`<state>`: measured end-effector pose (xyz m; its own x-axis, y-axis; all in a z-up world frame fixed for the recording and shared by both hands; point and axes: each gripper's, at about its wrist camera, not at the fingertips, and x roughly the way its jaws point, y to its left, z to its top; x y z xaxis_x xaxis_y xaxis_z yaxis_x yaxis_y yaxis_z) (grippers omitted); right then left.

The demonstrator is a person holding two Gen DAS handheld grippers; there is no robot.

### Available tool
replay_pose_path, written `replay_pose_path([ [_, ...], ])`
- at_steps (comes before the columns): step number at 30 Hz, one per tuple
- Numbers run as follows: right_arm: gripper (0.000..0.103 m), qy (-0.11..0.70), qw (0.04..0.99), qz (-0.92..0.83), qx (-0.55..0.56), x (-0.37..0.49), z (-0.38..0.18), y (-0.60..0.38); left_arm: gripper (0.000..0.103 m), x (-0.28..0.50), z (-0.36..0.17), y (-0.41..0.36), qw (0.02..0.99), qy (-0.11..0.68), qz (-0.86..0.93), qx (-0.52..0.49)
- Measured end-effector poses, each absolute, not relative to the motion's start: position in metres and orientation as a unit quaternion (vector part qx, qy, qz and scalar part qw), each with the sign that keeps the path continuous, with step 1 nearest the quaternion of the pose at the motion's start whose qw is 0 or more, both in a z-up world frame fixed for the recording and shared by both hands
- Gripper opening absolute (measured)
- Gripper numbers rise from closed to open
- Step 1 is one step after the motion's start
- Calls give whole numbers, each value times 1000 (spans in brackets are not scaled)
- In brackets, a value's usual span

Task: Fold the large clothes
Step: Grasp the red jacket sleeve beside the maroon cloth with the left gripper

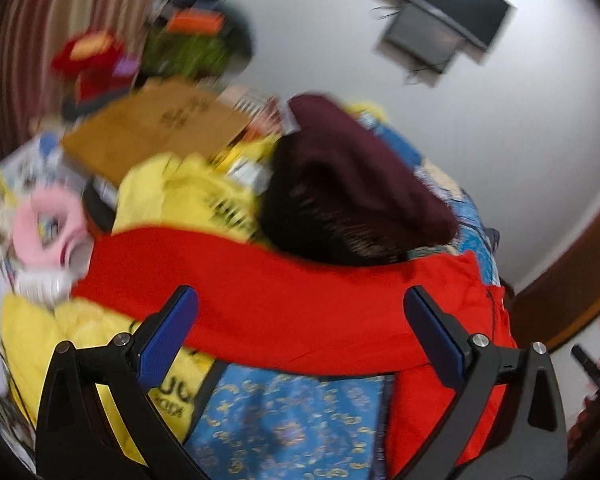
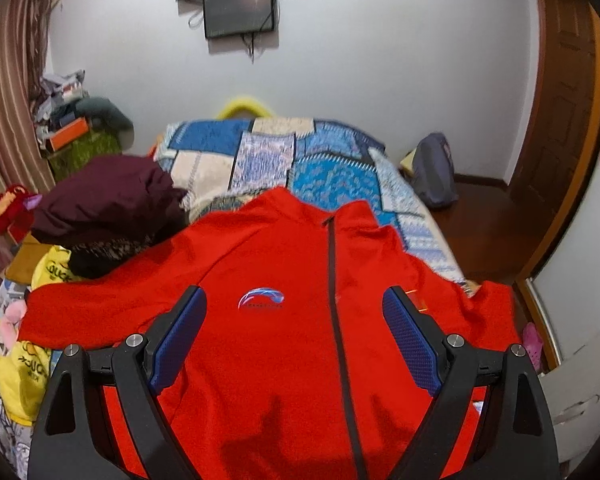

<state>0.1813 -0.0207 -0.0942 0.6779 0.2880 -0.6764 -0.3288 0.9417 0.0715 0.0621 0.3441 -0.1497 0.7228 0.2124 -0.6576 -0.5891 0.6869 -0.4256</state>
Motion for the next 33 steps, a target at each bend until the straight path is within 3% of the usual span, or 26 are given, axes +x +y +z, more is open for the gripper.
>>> replay_pose_path([
  [11, 88, 430, 886, 167, -45, 208, -133, 5, 103, 25, -260, 431, 777, 320, 240, -486],
  [17, 88, 441, 882, 160, -47, 215, -140, 8, 100, 22, -285, 455, 755, 295, 236, -536],
  [22, 88, 446, 880, 154, -46, 220, -142, 9, 88, 34, -290, 471, 764, 297, 258, -512],
  [23, 88, 447, 880, 153, -46, 221, -142, 9, 84, 38, -291, 474, 765, 300, 262, -506],
  [25, 88, 446, 881, 151, -44, 220, -142, 8, 66, 43, -293, 478, 765, 312, 281, -489],
  [26, 88, 445, 882, 151, -44, 220, -141, 7, 52, 46, -292, 479, 765, 322, 298, -471],
  [28, 88, 443, 883, 149, -45, 219, -140, 7, 41, 47, -290, 480, 767, 328, 308, -457],
  [30, 88, 441, 884, 147, -45, 219, -139, 4, 21, 46, -283, 478, 774, 324, 318, -442],
  [33, 88, 439, 885, 147, -43, 218, -136, 1, 9, 48, -264, 470, 790, 319, 330, -406],
])
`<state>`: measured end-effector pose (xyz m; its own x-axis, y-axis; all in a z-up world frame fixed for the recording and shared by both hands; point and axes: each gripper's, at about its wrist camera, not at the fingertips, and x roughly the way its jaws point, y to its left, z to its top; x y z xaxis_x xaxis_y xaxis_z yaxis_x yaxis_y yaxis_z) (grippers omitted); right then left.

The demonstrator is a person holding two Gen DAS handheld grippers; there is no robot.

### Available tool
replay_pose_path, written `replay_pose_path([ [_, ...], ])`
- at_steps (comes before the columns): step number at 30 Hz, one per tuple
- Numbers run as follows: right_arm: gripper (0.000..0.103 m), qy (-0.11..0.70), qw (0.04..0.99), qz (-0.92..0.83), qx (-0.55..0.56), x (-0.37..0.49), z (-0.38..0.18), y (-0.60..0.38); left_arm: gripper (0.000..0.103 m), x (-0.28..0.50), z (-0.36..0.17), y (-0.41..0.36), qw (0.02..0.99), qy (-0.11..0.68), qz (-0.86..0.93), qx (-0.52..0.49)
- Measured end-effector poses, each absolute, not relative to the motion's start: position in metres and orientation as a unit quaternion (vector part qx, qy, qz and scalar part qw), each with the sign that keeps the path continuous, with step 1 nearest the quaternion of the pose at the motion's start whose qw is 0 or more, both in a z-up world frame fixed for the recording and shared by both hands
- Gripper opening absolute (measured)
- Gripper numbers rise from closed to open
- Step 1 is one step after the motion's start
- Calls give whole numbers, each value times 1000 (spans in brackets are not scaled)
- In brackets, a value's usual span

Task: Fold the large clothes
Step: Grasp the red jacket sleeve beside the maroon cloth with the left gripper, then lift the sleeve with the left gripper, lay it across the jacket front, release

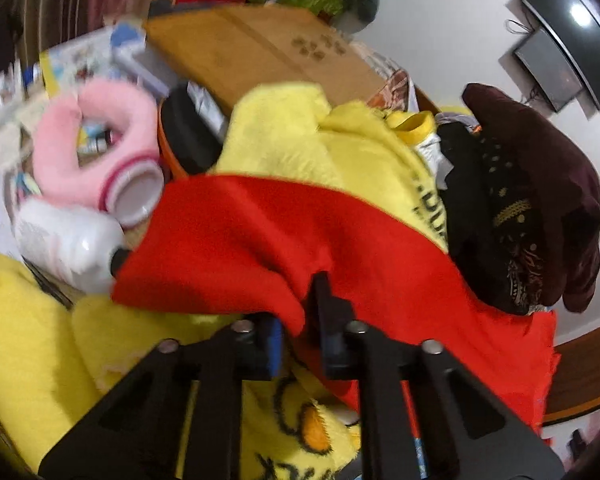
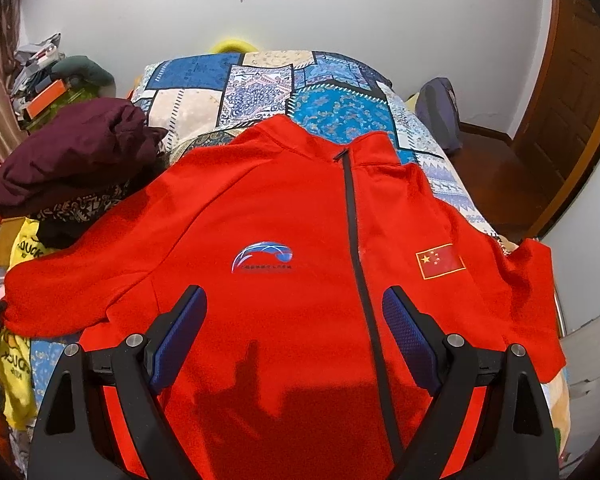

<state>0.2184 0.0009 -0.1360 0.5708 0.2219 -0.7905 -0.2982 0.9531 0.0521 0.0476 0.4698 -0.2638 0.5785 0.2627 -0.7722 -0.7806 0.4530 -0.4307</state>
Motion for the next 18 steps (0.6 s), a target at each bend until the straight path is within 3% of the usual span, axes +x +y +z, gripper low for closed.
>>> replay_pose_path([
  [18, 88, 408, 899, 161, -14, 215, -114, -45, 5, 138, -12, 303, 958, 147, 180, -168],
])
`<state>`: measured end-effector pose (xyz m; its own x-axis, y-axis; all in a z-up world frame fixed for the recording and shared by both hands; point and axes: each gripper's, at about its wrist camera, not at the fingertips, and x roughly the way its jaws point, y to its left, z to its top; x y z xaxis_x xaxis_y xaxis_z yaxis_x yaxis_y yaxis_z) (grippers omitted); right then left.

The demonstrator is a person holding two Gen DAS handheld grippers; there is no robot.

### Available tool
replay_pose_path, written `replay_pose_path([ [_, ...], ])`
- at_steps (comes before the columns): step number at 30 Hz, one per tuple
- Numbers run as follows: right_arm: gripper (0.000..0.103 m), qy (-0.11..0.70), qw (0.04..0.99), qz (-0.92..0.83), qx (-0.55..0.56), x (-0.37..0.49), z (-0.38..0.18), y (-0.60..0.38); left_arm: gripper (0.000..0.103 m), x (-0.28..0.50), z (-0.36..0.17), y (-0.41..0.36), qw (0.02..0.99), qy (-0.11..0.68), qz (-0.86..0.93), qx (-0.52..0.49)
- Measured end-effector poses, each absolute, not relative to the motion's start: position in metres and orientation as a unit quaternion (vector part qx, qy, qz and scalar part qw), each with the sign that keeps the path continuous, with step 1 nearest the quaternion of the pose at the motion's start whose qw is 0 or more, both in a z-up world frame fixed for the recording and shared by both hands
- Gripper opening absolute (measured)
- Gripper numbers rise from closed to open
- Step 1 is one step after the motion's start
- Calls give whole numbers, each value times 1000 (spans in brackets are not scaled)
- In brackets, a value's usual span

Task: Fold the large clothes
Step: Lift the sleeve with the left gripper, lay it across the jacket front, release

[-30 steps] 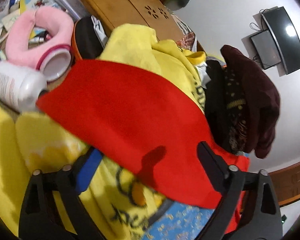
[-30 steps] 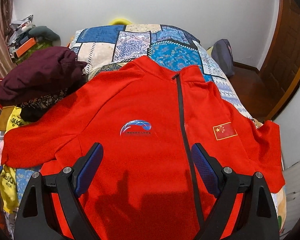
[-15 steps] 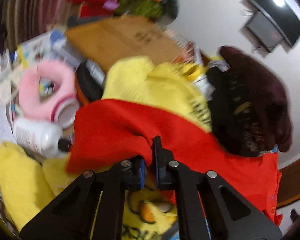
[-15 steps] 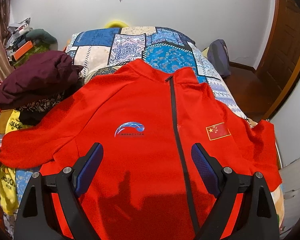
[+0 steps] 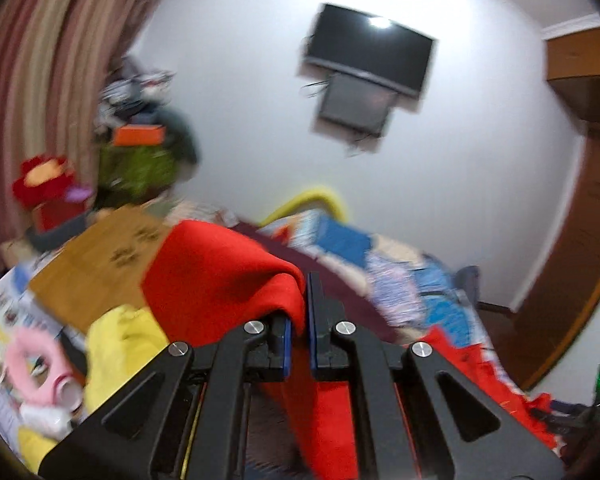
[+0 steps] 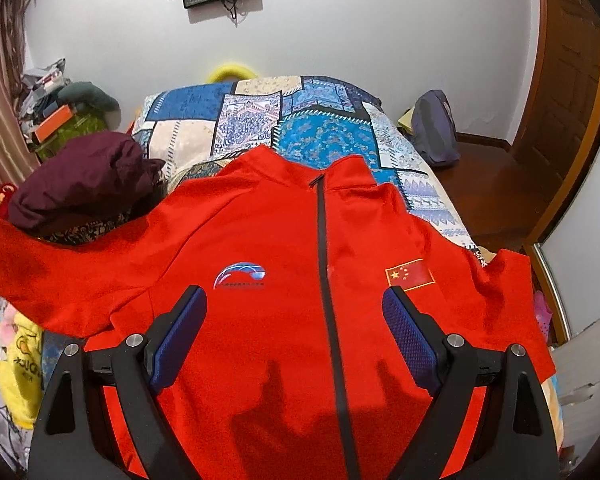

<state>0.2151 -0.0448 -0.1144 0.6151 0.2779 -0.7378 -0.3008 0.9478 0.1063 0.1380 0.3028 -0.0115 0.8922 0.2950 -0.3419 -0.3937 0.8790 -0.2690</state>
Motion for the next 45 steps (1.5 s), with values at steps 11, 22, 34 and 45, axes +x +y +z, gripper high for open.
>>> replay_pose_path([
  [11, 88, 387, 908, 159, -9, 213, -105, -81, 5, 264, 6, 174, 972, 209, 53, -97],
  [22, 88, 400, 908, 124, 0, 220, -117, -127, 5, 353, -55, 35, 945, 318, -68, -36],
  [34, 88, 442, 892, 88, -28, 220, -149, -161, 5, 373, -167, -67, 874, 460, -150, 44],
  [45, 88, 454, 885, 85, -53, 214, -157, -167, 71, 341, -169, -73, 840, 503, -193, 56],
])
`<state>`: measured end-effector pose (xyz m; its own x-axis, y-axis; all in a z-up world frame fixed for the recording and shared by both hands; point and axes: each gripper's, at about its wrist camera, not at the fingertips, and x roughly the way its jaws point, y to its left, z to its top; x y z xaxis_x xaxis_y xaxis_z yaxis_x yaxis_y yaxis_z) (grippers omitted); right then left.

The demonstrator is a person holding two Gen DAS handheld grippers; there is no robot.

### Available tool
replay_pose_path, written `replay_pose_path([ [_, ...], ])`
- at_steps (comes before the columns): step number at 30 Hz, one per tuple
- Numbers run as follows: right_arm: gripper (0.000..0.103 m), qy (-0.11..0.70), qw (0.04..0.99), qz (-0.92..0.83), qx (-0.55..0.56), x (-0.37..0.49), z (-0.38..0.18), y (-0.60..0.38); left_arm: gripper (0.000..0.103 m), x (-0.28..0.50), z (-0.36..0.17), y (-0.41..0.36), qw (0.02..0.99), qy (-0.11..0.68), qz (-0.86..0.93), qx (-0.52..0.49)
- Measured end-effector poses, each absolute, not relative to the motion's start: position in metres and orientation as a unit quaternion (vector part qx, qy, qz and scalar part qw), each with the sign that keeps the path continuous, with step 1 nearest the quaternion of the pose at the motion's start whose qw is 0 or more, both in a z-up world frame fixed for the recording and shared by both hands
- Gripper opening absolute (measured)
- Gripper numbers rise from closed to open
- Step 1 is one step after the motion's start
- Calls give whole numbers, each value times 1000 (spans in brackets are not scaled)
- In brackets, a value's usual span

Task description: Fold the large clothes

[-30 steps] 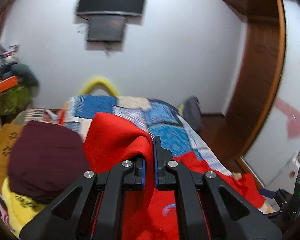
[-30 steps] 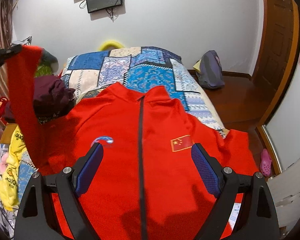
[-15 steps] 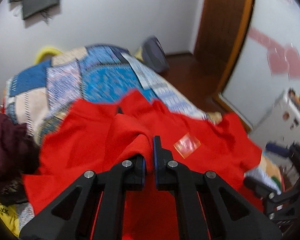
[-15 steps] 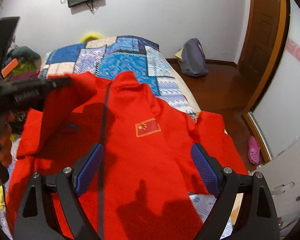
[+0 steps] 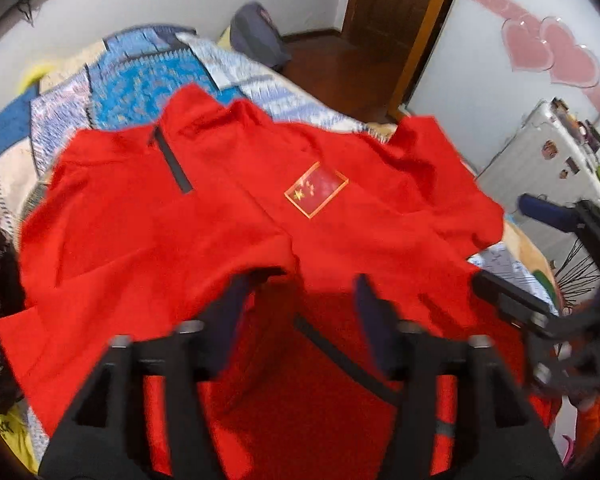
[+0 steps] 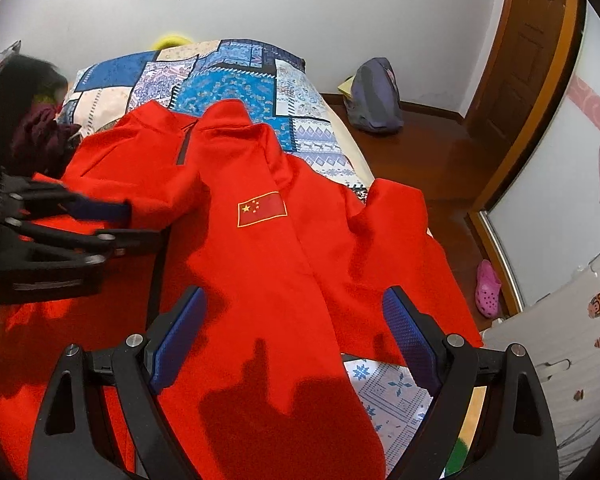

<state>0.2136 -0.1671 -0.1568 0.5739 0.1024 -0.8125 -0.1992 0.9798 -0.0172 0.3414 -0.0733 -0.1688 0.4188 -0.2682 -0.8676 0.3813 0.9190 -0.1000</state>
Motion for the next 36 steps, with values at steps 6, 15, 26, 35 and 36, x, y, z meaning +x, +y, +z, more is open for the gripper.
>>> replay_pose_path([
  [6, 88, 452, 883, 112, -58, 218, -158, -148, 89, 312, -124, -12, 883, 446, -140, 44],
  [15, 86, 475, 851, 191, -116, 237, -180, -81, 90, 263, -134, 121, 889, 456, 15, 20],
  [26, 60, 509, 813, 221, -177, 263, -222, -14, 90, 207, -209, 192, 847, 525, 66, -49],
  [35, 8, 490, 832, 199, -166, 274, -221, -13, 90, 221, -239, 199, 843, 524, 68, -101],
  [36, 8, 482, 838, 195, -167, 275, -217, -15, 90, 223, -239, 200, 843, 522, 68, -108],
])
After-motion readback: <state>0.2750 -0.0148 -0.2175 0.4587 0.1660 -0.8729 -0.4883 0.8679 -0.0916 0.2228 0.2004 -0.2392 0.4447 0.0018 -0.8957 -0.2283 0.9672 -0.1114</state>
